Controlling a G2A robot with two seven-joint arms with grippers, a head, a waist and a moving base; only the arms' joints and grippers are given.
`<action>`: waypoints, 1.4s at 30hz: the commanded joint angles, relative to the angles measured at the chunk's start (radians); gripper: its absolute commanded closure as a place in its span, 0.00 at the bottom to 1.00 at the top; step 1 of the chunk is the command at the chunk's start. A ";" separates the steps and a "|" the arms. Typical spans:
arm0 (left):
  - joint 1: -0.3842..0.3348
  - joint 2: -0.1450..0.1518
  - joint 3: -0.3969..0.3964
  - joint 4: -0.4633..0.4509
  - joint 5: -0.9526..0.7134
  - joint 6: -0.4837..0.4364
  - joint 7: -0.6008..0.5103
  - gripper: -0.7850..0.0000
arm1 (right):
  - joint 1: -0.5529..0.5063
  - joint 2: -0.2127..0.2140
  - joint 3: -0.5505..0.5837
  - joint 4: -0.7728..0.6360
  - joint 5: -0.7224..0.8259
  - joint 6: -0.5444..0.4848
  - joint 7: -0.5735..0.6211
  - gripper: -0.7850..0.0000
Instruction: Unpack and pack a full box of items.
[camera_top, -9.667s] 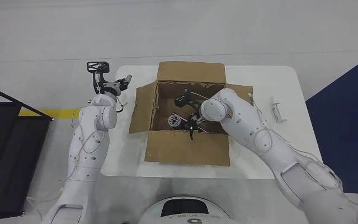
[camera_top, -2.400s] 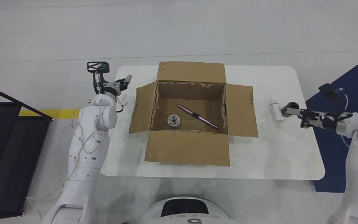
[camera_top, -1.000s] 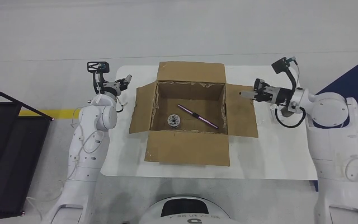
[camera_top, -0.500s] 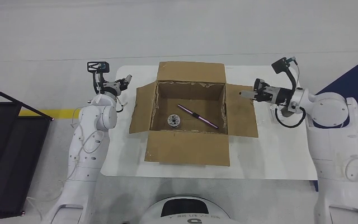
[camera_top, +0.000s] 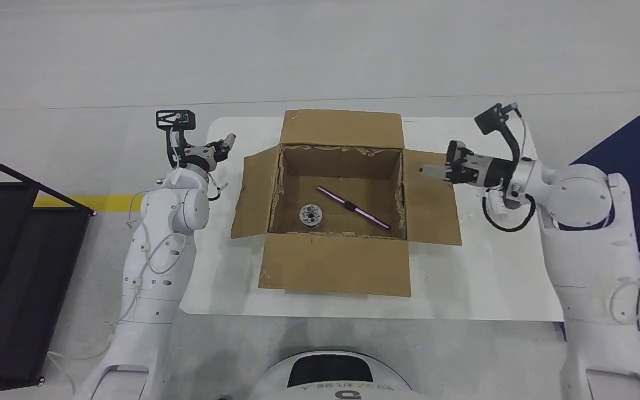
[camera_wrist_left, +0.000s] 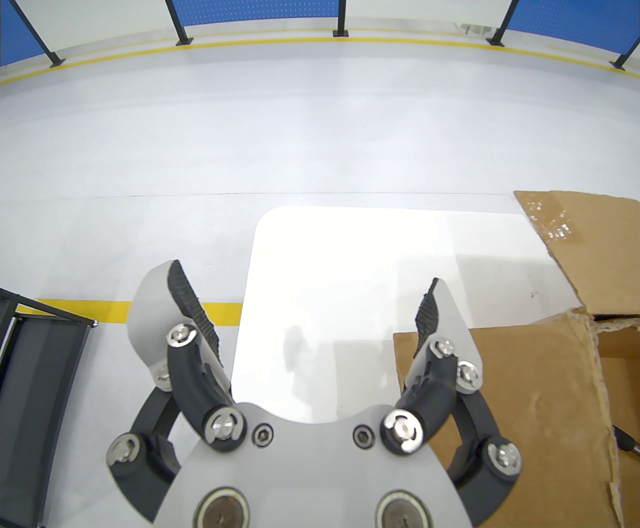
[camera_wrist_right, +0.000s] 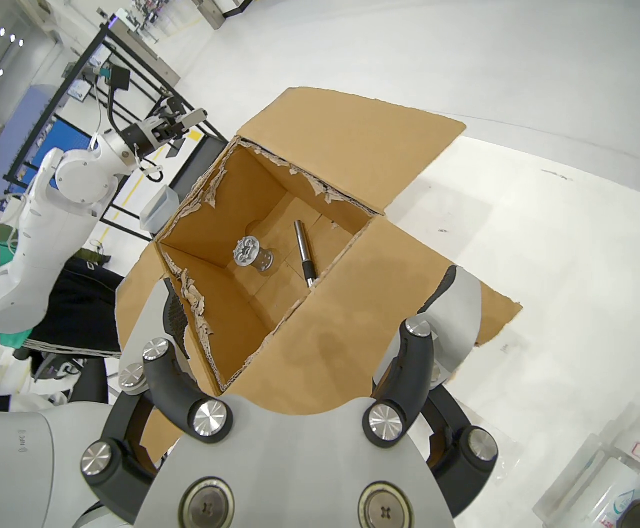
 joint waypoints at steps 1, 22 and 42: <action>0.000 0.000 0.000 0.000 0.000 0.000 0.000 0.00 | 0.019 -0.002 -0.034 0.005 -0.022 -0.017 -0.029 0.00; 0.000 0.000 0.000 0.000 0.000 0.000 0.000 0.00 | 0.130 -0.063 -0.533 -0.032 -0.621 0.037 -0.198 0.48; 0.000 0.000 0.000 0.000 0.000 0.000 0.000 0.00 | 0.290 -0.132 -0.718 0.172 -0.595 0.105 -0.181 0.00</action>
